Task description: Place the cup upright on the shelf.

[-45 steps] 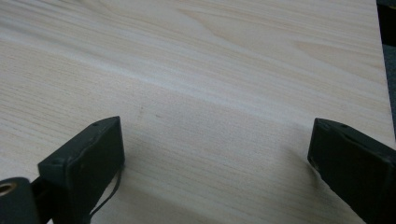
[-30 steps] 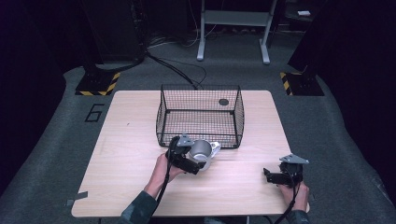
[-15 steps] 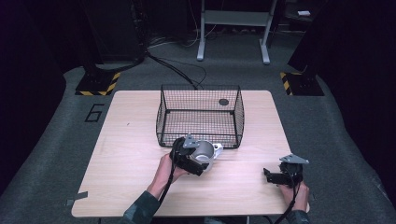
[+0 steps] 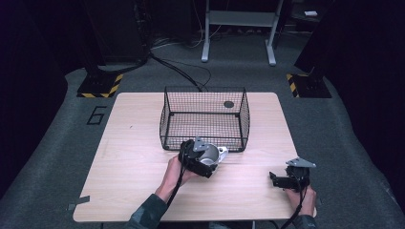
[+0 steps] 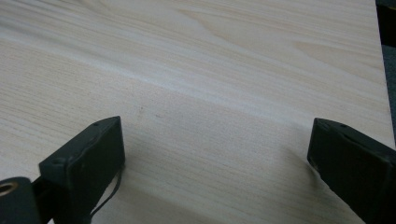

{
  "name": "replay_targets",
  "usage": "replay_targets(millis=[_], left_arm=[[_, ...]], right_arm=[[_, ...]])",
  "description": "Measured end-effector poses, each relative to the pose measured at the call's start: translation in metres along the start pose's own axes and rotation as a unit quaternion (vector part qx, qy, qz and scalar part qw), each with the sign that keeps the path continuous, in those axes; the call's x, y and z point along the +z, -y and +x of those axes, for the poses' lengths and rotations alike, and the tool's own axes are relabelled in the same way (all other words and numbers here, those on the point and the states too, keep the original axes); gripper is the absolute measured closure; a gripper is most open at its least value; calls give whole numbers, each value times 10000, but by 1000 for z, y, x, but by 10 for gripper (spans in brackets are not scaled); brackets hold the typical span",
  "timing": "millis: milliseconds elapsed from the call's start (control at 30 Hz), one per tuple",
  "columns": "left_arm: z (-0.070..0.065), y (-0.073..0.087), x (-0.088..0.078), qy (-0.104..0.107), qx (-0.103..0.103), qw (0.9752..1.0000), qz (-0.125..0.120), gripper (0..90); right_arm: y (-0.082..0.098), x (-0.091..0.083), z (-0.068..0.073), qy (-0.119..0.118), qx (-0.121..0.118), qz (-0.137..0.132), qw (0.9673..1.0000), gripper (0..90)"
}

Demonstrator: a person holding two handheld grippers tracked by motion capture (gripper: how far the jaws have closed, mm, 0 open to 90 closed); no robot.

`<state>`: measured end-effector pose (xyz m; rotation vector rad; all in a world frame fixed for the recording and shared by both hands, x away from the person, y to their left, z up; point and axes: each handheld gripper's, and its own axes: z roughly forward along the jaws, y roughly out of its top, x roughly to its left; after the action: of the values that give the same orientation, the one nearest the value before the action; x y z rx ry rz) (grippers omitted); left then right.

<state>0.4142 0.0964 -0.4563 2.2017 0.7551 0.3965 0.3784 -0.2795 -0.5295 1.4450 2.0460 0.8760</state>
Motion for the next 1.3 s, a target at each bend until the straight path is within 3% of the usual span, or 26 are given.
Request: replay_targets(millis=[400,533,700,1033,1100,1300], left_arm=[[-6,1,8,-301,56,9995,59,39],[-4,2,7,-139,-115,9998,-35,56],[-4,4,6,-83,-141,9998,-111,63],[-6,6,2,-90,-16,9999,-115,67],[-7,6,0,-120,-17,9997,-206,67],[-8,5,-11,-11,23,9997,-254,67]], right_arm=[[0,0,0,4,10,1,10000,38],[0,0,-1,4,-5,-20,10000,45],[1,-1,-1,7,-42,-23,10000,50],[1,-1,-1,7,-47,-30,10000,57],[0,-1,-1,2,-59,-4,10000,56],[1,-1,-1,-5,-46,-28,10000,57]])
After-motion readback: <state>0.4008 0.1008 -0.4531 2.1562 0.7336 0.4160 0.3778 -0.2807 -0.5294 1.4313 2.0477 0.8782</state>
